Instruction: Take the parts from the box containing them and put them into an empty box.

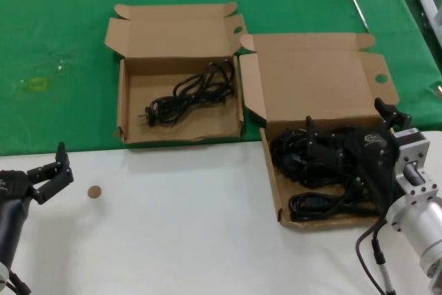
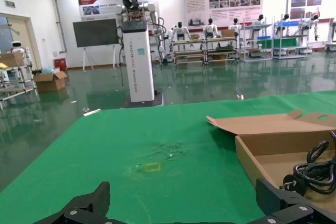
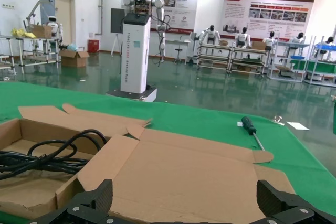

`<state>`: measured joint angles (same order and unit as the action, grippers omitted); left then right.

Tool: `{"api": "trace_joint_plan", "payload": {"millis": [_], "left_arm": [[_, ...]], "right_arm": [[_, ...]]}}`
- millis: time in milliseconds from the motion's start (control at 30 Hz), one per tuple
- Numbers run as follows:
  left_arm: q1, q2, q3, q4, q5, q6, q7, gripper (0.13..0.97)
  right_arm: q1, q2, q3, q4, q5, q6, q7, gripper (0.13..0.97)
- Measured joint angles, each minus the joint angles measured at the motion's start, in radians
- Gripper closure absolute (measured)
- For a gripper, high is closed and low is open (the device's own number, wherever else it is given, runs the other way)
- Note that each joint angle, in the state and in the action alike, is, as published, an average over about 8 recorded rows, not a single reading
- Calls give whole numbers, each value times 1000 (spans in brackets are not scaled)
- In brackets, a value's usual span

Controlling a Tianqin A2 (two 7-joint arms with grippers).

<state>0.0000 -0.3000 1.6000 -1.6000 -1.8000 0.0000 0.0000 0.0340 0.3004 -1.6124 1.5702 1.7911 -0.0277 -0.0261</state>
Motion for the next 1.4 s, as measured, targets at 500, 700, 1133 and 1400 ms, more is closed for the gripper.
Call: {"api": "trace_joint_plan", "payload": {"millis": [500,700,1133,1400], "left_arm": [[0,0,0,0,0,0,0,132],[0,0,0,0,0,0,0,132],[0,0,0,0,0,0,0,132],[0,0,0,0,0,0,0,132]], "right_arm": [[0,0,0,0,0,0,0,129],[0,0,0,0,0,0,0,129],[0,0,0,0,0,0,0,129],[0,0,0,0,0,0,0,129]]}}
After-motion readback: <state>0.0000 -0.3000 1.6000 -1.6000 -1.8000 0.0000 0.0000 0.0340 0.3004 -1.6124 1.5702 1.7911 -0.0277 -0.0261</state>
